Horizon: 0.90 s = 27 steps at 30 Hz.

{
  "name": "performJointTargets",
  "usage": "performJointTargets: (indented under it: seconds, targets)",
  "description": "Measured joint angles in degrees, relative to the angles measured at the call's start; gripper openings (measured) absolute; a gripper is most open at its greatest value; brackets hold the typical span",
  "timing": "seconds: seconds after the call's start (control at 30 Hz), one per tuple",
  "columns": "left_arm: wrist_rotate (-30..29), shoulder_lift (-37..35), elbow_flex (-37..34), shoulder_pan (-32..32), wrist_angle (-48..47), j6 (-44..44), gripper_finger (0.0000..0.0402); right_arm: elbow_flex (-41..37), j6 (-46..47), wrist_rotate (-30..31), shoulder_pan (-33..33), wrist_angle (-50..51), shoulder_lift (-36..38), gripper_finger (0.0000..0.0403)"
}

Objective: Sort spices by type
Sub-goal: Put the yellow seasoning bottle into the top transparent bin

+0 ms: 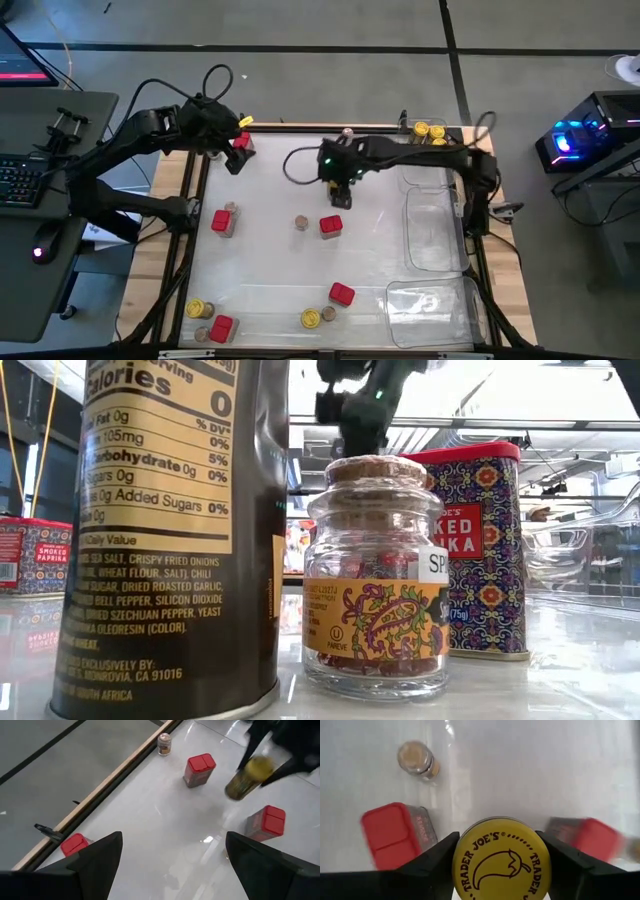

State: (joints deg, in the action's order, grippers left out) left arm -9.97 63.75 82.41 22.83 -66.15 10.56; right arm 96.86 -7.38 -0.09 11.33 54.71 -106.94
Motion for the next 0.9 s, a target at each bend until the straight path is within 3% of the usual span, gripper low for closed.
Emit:
performJointTargets:
  seconds: [0.17,0.4,0.53,0.7,0.9]
  targets:
    - [-1.84,0.00,0.00,0.00,0.00,-0.26,0.0341,-4.52,6.14,3.38,2.17,3.19,10.20,0.0225]
    - [-4.62,0.00,0.00,0.02,0.02,0.43,0.0341,-22.22,17.36,12.78,6.79,4.87,30.43,0.0225]
    - [-4.61,0.00,0.00,0.02,0.03,1.37,0.0341,-27.82,23.38,17.33,11.99,4.19,38.25,0.0225]
    - [-4.62,0.00,0.00,0.02,0.34,2.48,0.0341,-28.37,32.96,21.46,21.46,6.25,37.69,0.0225]
    - [-4.60,0.00,0.00,0.02,0.46,4.06,0.0341,-28.37,38.57,18.98,31.75,5.80,30.65,0.0225]
